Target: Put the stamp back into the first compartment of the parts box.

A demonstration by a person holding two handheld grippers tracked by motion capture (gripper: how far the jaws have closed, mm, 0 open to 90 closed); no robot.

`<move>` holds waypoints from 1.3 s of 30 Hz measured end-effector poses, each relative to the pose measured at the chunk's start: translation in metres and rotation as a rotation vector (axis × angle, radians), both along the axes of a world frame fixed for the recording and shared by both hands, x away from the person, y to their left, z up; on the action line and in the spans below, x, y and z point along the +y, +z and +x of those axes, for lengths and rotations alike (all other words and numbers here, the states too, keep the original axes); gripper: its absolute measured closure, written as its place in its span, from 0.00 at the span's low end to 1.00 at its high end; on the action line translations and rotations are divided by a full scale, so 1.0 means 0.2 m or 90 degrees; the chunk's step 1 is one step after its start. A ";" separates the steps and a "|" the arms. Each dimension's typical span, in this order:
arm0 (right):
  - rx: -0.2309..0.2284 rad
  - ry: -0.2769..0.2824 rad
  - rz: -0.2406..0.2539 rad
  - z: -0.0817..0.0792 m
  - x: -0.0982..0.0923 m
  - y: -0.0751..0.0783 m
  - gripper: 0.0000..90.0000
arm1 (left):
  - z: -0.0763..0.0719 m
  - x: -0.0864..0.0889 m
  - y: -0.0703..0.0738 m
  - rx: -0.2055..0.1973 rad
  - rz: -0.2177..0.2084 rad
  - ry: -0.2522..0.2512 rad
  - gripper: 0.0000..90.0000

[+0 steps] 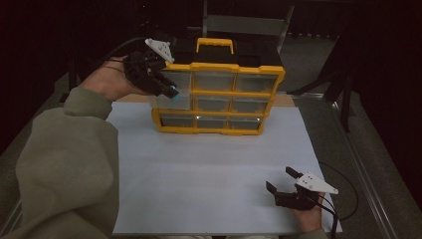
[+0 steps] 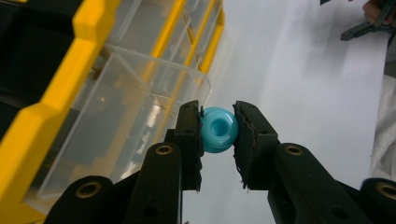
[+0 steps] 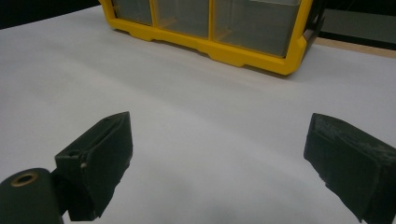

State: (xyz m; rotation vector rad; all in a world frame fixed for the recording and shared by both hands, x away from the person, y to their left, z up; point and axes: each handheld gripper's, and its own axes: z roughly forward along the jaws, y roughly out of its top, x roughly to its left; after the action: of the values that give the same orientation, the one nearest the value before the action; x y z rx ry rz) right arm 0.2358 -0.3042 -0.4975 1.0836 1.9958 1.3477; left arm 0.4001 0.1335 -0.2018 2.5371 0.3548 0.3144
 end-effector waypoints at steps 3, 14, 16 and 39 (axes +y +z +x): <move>0.000 0.000 0.000 0.00 0.00 0.00 0.09 | 0.00 0.00 0.02 -0.008 0.001 0.007 0.81; -0.001 0.000 0.000 0.00 0.00 0.00 0.09 | 0.04 0.01 0.03 -0.028 0.005 0.039 0.81; -0.001 0.001 0.000 0.00 0.00 0.00 0.09 | 0.04 0.01 0.03 -0.030 0.004 0.045 0.81; -0.001 0.000 -0.003 0.00 -0.01 0.00 0.09 | 0.16 0.01 -0.02 -0.025 0.010 0.101 0.81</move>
State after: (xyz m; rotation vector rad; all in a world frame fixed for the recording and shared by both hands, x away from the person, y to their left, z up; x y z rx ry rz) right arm 0.2357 -0.3068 -0.4973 1.0810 1.9970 1.3428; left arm 0.4322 0.1363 -0.2067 2.5195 0.5425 0.4289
